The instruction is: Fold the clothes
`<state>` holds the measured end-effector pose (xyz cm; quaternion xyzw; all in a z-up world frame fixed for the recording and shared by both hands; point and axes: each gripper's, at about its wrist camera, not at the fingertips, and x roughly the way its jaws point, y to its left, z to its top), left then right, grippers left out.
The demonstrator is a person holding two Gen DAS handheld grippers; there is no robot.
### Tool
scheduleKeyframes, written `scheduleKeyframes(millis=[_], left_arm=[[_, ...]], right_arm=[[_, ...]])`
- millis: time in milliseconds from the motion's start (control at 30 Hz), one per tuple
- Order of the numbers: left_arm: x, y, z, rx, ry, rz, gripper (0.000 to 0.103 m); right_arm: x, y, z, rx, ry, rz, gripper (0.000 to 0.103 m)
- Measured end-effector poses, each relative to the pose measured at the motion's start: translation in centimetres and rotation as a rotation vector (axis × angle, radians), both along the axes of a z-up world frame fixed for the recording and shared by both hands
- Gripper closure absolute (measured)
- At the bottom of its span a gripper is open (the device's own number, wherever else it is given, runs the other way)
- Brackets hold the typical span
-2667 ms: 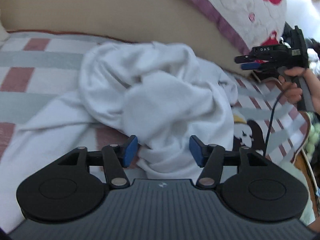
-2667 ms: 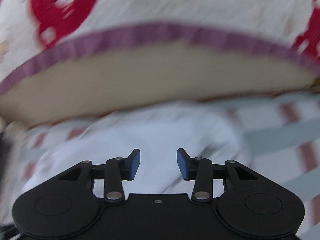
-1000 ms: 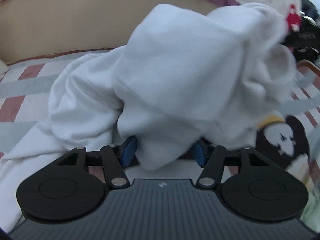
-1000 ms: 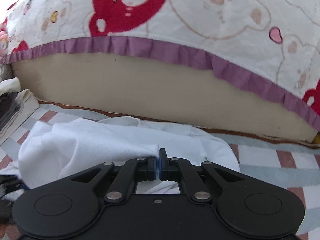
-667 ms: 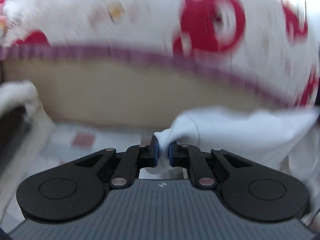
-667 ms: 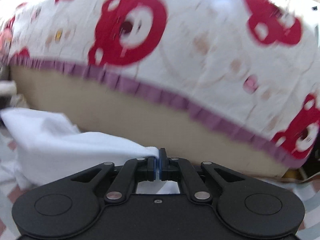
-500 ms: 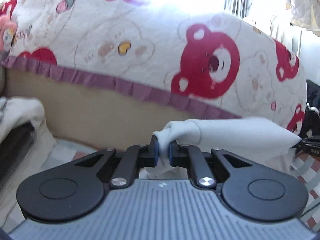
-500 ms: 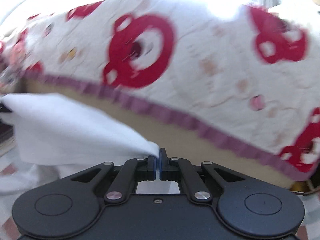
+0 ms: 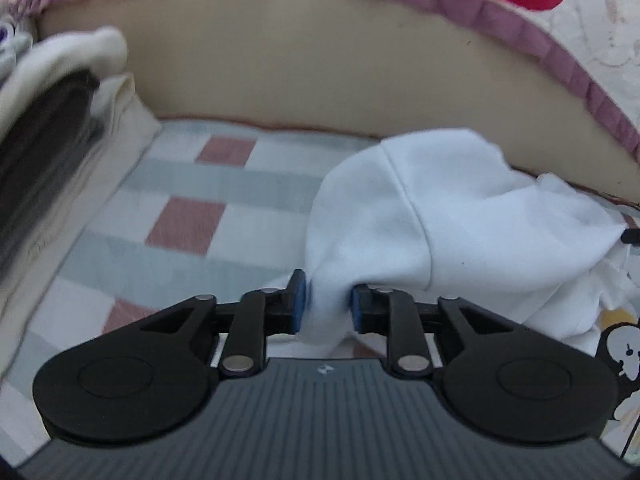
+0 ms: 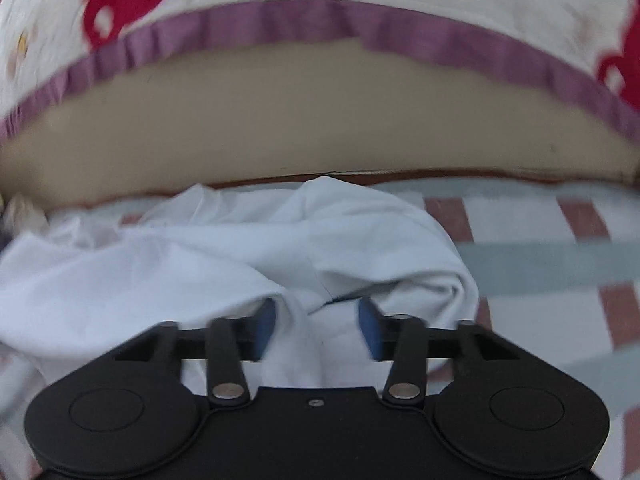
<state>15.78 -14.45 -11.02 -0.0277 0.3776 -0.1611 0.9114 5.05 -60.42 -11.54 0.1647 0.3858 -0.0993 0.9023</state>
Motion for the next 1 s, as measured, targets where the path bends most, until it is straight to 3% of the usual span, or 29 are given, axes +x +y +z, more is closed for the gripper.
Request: scheduleKeyframes(millis=[67, 167, 233, 267, 333, 467, 533, 600, 667, 733, 800, 900, 1000], left_arm=[[-0.1, 0.1, 0.8, -0.003, -0.029, -0.004, 0.074], [1.4, 2.6, 1.1, -0.199, 0.042, 0.042, 0.071], [1.7, 3.9, 1.3, -0.292, 0.093, 0.055, 0.071], [1.6, 4.1, 1.6, -0.300, 0.093, 0.040, 0.071], [0.7, 3.4, 2.4, -0.231, 0.047, -0.015, 0.071], [-2.7, 0.4, 4.1, -0.010, -0.093, -0.146, 0.073], [-4.8, -1.3, 4.1, 0.008, -0.107, -0.267, 0.068], [-6.8, -3.3, 3.5, 0.042, -0.111, -0.374, 0.051], [-8.3, -6.0, 1.8, 0.114, -0.104, -0.450, 0.051], [-8.6, -8.5, -0.5, 0.173, -0.087, -0.491, 0.051], [-7.9, -10.3, -3.0, 0.237, -0.083, -0.474, 0.051], [-6.5, -11.9, -5.4, 0.328, -0.094, -0.372, 0.051], [-6.1, -12.2, -5.8, 0.339, -0.133, -0.349, 0.051]], right_arm=[[-1.6, -0.9, -0.3, 0.078, -0.022, -0.018, 0.048], [-3.7, -1.9, -1.6, 0.202, -0.034, -0.039, 0.047], [-4.8, -2.1, -2.6, 0.281, -0.039, -0.039, 0.046], [-4.9, -1.9, -3.2, 0.292, -0.027, -0.032, 0.046], [-4.9, -1.3, -4.4, 0.299, 0.008, -0.022, 0.045], [-4.7, -0.4, -6.7, 0.359, 0.053, -0.026, 0.047], [-4.8, 0.6, -6.9, 0.332, 0.042, 0.002, 0.099], [-4.8, 2.2, -6.1, 0.168, 0.063, 0.018, 0.099], [-5.4, 3.3, -4.4, 0.059, 0.011, 0.052, 0.099], [-6.2, 4.0, -2.3, 0.013, -0.060, 0.068, 0.099], [-7.0, 4.8, -0.2, -0.030, -0.132, 0.083, 0.100], [-8.6, 6.1, 2.6, -0.129, -0.193, 0.091, 0.100], [-9.4, 7.1, 4.7, -0.228, -0.217, 0.135, 0.100]])
